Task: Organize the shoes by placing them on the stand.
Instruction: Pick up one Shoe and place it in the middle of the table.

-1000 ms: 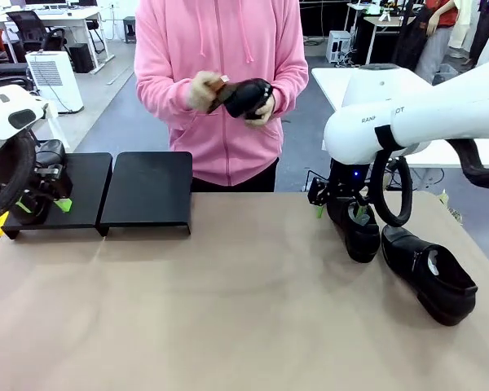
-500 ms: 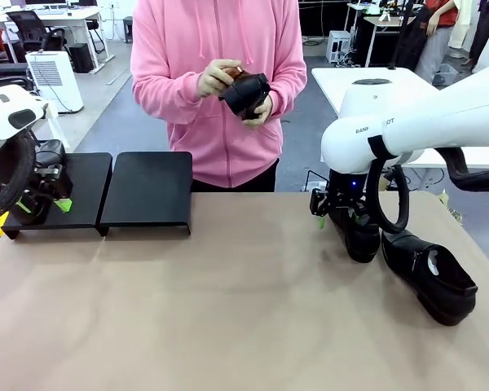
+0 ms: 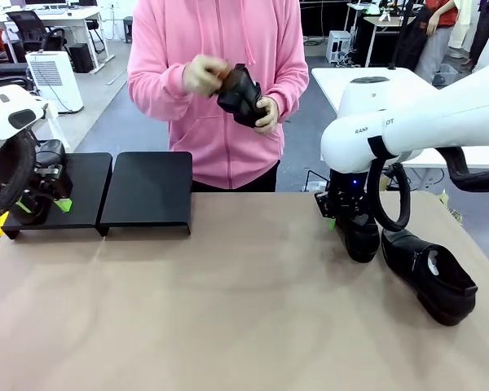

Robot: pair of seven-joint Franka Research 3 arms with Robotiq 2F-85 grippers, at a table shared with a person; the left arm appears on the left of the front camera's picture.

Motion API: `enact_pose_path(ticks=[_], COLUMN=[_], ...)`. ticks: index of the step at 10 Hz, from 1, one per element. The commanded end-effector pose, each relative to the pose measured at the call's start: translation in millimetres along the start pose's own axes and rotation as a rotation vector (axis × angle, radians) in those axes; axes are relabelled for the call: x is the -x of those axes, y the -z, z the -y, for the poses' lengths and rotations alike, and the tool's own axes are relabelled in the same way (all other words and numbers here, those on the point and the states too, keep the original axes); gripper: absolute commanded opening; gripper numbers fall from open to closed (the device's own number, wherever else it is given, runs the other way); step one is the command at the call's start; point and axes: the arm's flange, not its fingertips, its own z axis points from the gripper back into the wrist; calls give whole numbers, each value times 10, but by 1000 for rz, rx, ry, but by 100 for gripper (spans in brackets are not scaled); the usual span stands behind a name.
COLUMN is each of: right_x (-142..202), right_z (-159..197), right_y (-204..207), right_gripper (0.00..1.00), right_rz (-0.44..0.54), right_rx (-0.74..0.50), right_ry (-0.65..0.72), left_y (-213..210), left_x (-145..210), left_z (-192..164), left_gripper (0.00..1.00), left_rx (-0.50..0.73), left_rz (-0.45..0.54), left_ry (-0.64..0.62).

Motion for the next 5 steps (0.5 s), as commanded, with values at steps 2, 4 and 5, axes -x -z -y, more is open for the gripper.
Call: enact_pose_path(ticks=[2,4,5], right_x=[-70,-28,56], right_z=[-5,1,-25], right_y=[-13,-109,-263], right_gripper=[0,0,0], right_rz=[-13,3,6], right_rx=[69,81,88], right_ry=[12,33,73], left_y=[-12,-12,-12], left_x=[10,10,10], left_z=[-25,-25,-25], left_gripper=[66,66,66], left_rx=[17,17,17], left_rz=[0,0,0], left_ry=[8,8,8])
